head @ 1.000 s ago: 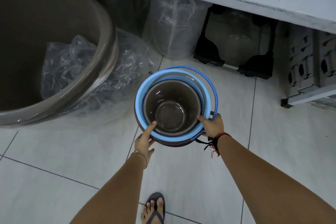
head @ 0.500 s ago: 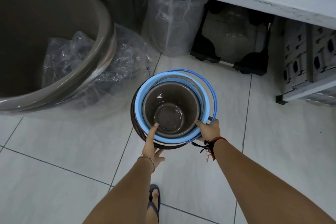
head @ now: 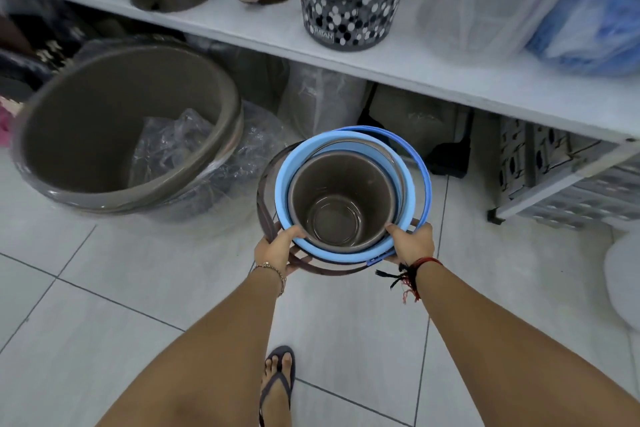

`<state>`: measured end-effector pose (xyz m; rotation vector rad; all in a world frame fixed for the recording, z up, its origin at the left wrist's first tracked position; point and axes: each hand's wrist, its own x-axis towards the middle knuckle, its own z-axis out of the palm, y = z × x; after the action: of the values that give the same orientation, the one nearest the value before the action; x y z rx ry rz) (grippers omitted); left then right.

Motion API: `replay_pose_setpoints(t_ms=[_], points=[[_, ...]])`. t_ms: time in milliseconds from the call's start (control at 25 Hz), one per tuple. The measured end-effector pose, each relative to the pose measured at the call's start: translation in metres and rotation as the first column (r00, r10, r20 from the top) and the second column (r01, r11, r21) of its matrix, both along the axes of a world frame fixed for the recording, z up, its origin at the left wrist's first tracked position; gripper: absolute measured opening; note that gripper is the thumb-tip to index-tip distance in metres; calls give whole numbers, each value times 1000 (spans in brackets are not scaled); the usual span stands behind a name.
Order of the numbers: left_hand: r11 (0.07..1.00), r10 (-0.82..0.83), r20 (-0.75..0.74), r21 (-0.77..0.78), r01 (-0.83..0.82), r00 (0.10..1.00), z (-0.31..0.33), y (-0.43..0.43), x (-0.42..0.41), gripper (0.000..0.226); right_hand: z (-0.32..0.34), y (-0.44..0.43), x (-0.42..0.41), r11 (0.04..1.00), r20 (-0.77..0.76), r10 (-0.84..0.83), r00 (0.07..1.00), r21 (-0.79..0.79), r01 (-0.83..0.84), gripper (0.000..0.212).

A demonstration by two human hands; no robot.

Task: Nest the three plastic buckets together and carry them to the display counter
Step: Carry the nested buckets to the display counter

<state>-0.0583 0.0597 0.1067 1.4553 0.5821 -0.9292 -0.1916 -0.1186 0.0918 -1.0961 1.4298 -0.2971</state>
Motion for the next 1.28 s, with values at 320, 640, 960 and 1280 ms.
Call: replay_pose_setpoints(t_ms=[320,640,960,1280], points=[[993,42,243,-120,-13,969,242,5,-10,16,244,1,-6,982,209,12,978,-186,28,32],[969,56,407,-242,49,912,458,3,19,31,471,0,16,863,274,24,961,-491,118,43],[934,11,474,-320,160,880,574,-46,119,34,582,-38,103,825,355,28,935,-537,179,28],[930,-76,463,-287,231,883,577,-153,230,45,578,-148,205,854,307,-26,951,-488,181,46]])
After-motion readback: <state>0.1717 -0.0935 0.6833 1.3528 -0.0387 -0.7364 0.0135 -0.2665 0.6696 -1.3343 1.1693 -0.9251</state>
